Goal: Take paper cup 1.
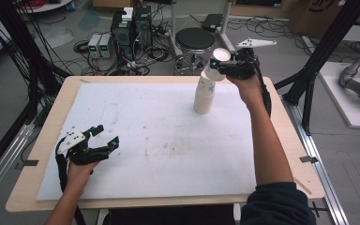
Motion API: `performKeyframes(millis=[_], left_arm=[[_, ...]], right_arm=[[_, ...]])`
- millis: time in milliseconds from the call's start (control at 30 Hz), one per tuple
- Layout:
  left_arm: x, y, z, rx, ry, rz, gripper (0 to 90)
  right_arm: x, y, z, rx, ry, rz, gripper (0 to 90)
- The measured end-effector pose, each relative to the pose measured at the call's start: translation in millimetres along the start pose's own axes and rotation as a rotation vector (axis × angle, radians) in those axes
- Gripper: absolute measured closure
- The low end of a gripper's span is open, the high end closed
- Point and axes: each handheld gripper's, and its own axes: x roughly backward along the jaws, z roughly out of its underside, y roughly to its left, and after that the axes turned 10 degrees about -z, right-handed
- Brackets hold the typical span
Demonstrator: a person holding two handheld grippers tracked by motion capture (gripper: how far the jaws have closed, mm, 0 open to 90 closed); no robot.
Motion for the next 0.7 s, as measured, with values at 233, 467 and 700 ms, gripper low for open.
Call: performKeyframes(millis=[233, 467, 700], left_arm=[[-0.2, -3.1, -0.4, 0.004, -0.004, 0.017, 16.8], [-0.7, -6.0, -0.1, 0.014, -0.008, 0.035, 16.8], [-1.0, -9.7, 0.2, 0.013, -0.012, 0.053, 16.8]], right_arm=[[31.7, 17.1, 5.7, 0.039, 0.017, -0.012, 34.9], [59.2, 34.0, 29.0, 0.045, 0.013, -0.048, 35.1], [71.5, 61.0, 73.6, 0.065, 0.018, -0.117, 35.2]])
